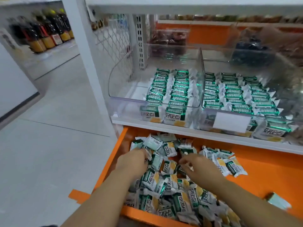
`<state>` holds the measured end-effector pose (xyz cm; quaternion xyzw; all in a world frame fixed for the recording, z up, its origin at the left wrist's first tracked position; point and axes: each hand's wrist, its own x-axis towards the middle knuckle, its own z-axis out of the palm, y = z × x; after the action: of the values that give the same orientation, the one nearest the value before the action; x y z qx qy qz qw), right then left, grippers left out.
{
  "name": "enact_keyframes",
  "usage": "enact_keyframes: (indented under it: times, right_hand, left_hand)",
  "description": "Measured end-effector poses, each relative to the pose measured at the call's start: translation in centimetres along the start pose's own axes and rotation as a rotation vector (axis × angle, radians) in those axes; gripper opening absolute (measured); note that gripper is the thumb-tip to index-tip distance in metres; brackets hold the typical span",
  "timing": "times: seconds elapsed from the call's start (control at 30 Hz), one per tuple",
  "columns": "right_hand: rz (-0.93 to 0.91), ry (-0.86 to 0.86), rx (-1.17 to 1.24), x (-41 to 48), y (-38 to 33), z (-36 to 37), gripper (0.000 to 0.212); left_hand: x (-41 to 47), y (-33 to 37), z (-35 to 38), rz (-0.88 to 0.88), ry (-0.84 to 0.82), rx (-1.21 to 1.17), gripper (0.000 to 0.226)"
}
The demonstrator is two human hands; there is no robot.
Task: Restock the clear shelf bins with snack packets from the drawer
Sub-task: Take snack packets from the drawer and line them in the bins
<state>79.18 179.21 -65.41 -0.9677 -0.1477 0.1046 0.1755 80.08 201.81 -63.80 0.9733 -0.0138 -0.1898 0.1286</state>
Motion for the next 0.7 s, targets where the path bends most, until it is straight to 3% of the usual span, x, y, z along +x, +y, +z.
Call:
enact_keyframes:
  times: [0.13,0.27,0.43,0.53,0.7]
  right_hand:
    - [0.167,-0.373,0.122,-0.7,3.5,3.6,0.041]
    - [0.225,-0.674,0.242,-1.0,5.8,5.6,0.068]
    - [0.153,-0.743,0.278,-0.3,6.0,6.9,0.080]
    - [0.085,-0.748,0.173,0.1,5.4,7.8,0.084]
    - [0.092,-0.699,0.198,0.3,5.2,8.2,0.063]
  left_hand:
    - [2.3,-0.3,3.1,-0.029,-0.194,0.159,0.036]
    - [4.6,-1.7,5.2,-0.083,-0.360,0.161,0.054]
    - [6.2,-1.4,6.0,-0.026,-0.517,0.155,0.055]
    - [6.6,-1.5,6.6,-0.022,-0.537,0.152,0.059]
    - [6.8,-1.7,7.0,-0.045,-0.515,0.106,0.061]
